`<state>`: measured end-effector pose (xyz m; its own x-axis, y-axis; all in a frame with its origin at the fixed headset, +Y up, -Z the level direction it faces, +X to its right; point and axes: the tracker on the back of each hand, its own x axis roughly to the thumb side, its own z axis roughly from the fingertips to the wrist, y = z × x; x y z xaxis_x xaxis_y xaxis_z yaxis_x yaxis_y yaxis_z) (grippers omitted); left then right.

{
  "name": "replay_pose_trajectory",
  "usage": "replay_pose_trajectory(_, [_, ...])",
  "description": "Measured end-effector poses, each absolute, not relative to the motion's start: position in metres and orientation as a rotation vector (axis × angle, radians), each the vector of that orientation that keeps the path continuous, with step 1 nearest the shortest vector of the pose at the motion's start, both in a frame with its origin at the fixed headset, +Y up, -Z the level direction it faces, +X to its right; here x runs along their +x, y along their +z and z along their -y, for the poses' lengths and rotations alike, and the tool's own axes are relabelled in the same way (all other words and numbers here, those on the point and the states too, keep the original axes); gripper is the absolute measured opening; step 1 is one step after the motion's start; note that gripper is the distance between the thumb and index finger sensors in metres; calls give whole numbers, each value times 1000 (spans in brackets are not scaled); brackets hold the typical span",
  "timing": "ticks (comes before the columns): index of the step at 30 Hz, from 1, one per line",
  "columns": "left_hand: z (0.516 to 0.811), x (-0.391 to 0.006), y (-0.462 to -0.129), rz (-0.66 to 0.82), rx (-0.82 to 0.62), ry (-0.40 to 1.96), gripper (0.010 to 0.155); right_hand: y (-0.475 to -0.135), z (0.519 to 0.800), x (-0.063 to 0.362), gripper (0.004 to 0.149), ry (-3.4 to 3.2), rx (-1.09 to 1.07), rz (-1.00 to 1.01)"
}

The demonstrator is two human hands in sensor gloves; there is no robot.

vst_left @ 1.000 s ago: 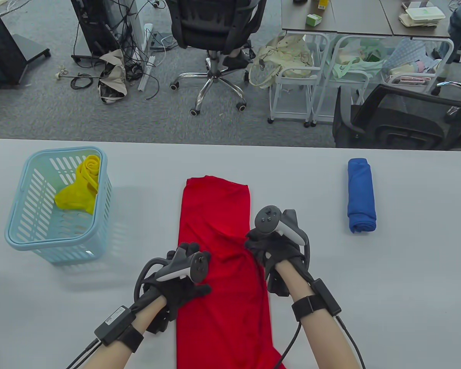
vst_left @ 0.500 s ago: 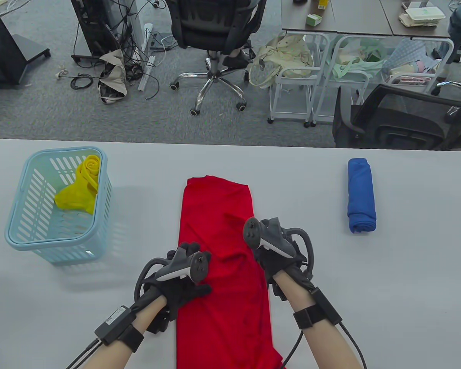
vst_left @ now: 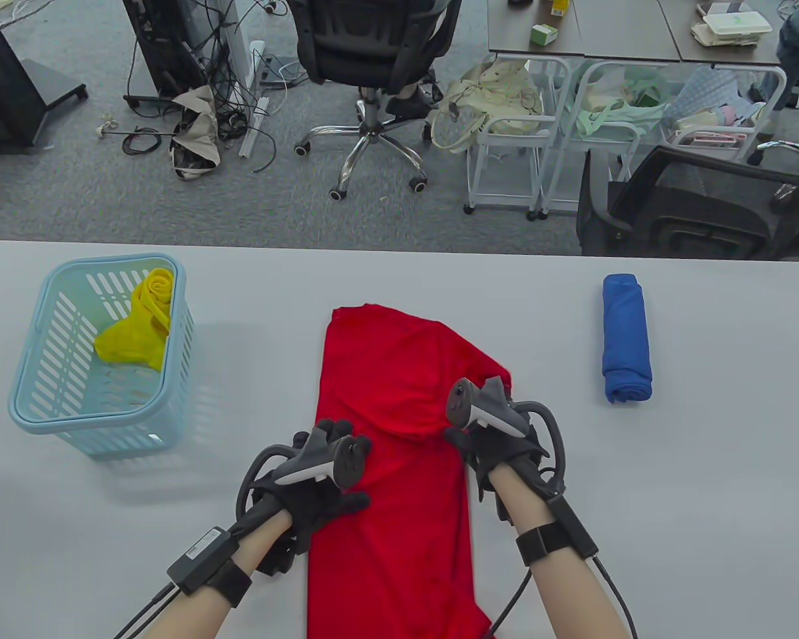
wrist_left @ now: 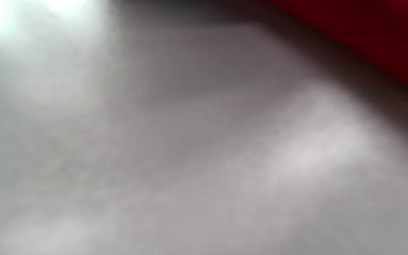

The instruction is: Roll t-shirt into tight roll

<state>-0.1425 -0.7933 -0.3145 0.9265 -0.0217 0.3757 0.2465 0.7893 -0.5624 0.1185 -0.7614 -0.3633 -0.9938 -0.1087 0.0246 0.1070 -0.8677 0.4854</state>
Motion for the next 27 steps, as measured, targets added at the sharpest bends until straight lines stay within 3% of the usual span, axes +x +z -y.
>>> replay_pose_trajectory(6, [783, -127, -317, 416, -601, -121, 79, -335, 749, 151, 67, -2959, 75, 872])
replay_pose_trajectory(9, [756, -108, -322, 397, -420, -184, 73, -317, 744, 151, 71, -3043, -46, 824])
replay_pose_trajectory(13, [736, -77, -331, 393, -342, -264, 77, -304, 751, 141, 68, -3148, -286, 825])
replay_pose_trajectory(18, [748, -26, -336, 476, -399, -275, 78, -306, 766, 137, 68, -3122, -386, 860])
replay_pose_trajectory(20, [759, -11, -337, 487, -394, -334, 70, -307, 769, 140, 67, -3101, -354, 880])
replay_pose_trajectory(23, [759, -6, -341, 460, -225, -482, 43, -309, 767, 149, 64, -3109, -290, 855])
replay_pose_trajectory(27, [743, -47, -355, 399, -144, -713, 42, -313, 768, 170, 65, -3124, -184, 851])
